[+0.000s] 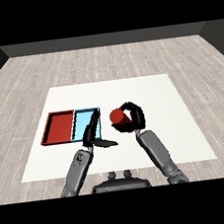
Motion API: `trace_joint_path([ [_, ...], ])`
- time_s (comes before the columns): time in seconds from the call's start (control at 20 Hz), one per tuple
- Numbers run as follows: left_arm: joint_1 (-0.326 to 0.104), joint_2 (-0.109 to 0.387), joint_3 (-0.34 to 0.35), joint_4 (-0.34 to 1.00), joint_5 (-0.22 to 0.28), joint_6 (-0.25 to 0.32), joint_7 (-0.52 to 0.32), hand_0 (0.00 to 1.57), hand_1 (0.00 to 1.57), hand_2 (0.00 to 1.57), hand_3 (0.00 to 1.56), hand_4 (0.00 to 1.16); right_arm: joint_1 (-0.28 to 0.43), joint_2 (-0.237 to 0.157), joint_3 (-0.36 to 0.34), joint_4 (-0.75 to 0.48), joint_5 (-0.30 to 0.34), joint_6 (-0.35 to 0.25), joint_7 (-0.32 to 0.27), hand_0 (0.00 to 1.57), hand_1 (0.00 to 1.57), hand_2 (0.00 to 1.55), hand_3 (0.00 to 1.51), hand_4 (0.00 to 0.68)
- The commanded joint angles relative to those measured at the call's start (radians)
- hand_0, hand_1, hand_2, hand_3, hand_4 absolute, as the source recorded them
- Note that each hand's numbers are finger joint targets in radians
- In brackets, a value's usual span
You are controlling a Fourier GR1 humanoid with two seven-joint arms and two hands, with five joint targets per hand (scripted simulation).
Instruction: Pick the red can and put it in the red box
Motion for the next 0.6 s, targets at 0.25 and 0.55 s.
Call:
trace_joint_path([
  [0.25,-0.052,0.000,-0.036,0.233,0.056,0.020,-0.134,0.00,0.00,0.00,0.00,0.00,0.026,0.010,0.098,-0.048,0.028,-0.065,-0.019,1.45,1.45,1.44,1.39,0.651],
  [0.55,-0.055,0.000,-0.115,0.237,0.111,0.093,-0.097,0.00,0.00,0.00,0.00,0.00,-0.016,0.010,0.132,-0.004,-0.020,-0.116,-0.064,1.46,1.46,1.44,1.39,0.653],
])
